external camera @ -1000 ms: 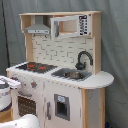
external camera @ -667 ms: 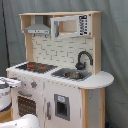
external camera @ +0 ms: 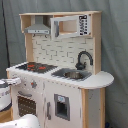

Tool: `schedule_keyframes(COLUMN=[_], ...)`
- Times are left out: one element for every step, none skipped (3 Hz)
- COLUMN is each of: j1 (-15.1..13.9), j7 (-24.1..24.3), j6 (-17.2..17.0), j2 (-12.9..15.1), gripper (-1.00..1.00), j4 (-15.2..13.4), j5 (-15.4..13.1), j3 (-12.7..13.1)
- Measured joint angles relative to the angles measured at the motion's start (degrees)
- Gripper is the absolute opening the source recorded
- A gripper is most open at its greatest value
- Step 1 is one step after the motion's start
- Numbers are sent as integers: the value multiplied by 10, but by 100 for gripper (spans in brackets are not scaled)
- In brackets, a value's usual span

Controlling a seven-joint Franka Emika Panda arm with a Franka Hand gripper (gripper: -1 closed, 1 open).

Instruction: Play with the kitchen

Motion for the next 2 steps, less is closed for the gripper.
schedule_keyframes(j1=[1,1], j7=[19,25], j6=[0,0], j2=[4,5], gripper=[-100,100], j4=[0,0], j5=[3,3], j3=[0,0])
